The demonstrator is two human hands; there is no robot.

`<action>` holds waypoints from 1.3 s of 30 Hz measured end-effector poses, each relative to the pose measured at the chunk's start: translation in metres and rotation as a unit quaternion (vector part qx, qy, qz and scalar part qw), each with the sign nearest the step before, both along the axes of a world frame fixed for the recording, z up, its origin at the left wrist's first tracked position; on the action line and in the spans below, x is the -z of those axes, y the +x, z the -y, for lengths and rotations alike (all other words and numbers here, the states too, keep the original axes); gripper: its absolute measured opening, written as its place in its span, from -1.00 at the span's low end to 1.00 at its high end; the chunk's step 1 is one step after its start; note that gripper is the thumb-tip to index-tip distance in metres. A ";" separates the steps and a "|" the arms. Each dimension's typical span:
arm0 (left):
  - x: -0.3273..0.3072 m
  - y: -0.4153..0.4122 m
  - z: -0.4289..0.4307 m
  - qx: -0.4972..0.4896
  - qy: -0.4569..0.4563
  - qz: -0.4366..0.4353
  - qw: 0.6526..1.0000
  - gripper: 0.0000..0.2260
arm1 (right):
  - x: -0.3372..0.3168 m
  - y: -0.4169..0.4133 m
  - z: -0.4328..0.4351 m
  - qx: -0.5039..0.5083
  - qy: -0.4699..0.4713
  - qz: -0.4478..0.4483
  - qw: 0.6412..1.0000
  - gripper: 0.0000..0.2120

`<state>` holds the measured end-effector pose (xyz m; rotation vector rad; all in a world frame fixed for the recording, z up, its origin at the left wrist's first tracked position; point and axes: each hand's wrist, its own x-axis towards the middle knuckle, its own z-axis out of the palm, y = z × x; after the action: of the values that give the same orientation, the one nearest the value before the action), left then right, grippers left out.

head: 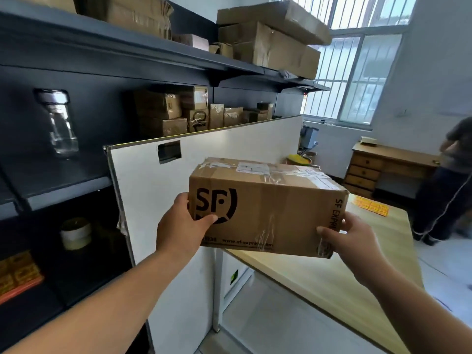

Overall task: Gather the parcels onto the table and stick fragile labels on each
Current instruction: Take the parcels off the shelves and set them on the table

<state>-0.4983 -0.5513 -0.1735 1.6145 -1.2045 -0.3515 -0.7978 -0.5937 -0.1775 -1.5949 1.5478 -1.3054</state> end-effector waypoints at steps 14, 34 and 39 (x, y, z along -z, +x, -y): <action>0.044 -0.008 0.143 0.130 0.113 0.043 0.984 -0.61 | 0.053 -0.014 0.071 0.102 0.120 -0.008 0.988 -0.78; 0.149 -0.110 0.497 0.115 0.195 0.001 0.974 -0.65 | 0.146 -0.102 0.422 0.120 0.213 0.017 0.969 -0.72; 0.191 -0.130 0.561 0.091 0.234 0.031 0.967 -0.60 | 0.191 -0.119 0.486 0.126 0.239 -0.019 0.963 -0.68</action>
<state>-0.6284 -1.1119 -0.3642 1.9281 -1.3940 -0.7524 -0.9173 -1.0793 -0.3683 -1.1527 1.9582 -0.9232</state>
